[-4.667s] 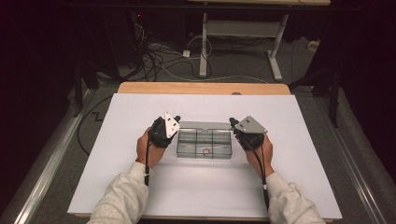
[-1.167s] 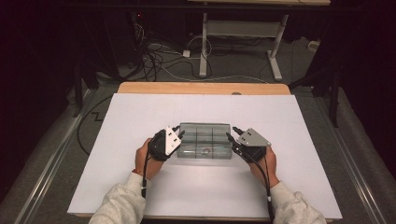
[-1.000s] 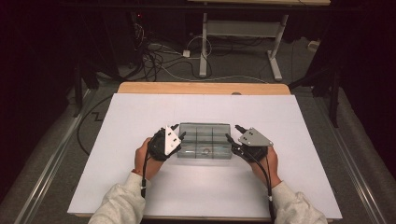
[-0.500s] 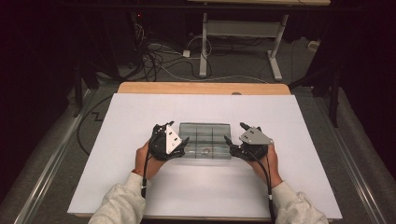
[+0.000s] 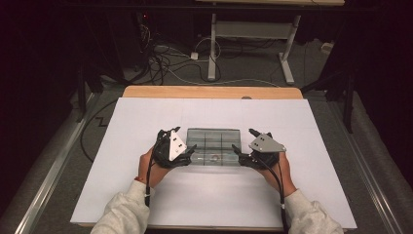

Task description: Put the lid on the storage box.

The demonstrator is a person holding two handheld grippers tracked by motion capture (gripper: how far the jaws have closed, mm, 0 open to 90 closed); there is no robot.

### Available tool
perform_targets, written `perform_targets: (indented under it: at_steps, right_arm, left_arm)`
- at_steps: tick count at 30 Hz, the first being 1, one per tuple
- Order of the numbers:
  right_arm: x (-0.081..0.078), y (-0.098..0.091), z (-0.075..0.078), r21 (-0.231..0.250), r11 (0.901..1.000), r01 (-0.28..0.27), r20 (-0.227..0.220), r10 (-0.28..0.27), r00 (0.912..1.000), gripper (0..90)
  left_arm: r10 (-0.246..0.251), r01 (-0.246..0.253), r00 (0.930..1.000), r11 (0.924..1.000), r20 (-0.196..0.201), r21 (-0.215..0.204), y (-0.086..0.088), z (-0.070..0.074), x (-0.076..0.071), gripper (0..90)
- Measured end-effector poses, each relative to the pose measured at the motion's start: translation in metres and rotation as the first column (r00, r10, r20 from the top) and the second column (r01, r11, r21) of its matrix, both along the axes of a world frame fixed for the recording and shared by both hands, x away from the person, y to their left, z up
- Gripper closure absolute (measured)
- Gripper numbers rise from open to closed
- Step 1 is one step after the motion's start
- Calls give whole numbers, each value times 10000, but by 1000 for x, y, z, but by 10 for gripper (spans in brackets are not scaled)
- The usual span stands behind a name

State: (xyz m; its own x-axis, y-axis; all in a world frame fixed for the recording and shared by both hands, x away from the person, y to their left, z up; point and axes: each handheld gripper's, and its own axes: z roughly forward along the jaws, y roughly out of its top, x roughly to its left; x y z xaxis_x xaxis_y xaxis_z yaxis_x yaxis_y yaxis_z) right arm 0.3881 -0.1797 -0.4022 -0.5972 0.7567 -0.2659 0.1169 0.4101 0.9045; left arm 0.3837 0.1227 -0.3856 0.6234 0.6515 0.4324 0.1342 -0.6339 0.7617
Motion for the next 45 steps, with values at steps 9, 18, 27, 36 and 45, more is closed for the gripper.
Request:
perform_targets:
  at_steps: [9, 18, 27, 36, 45]
  right_arm:
    - [-6, -4, 5, 124, 9997, -229, 243, 226, 9994, 203]
    - [-12, -8, 9, 61, 9993, -375, 259, 374, 9990, 204]
    - [-22, -9, 14, -58, 9981, -618, 343, 619, 9975, 207]
    - [-32, -12, 16, -233, 9966, -784, 451, 794, 9958, 207]
    - [-39, -19, 18, -278, 9961, -832, 483, 845, 9953, 208]
  left_arm:
    - [-296, 296, 9996, 9996, 21, 1, 5, 4, -6, 184]
    - [-606, 604, 9981, 9981, 130, 104, 8, 9, -15, 184]
    - [-807, 800, 9965, 9964, 238, 277, 11, 12, -26, 184]
    - [-1002, 992, 9945, 9946, 303, 315, 16, 13, -36, 184]
    - [-1105, 1083, 9930, 9928, 421, 505, 19, 13, -45, 183]
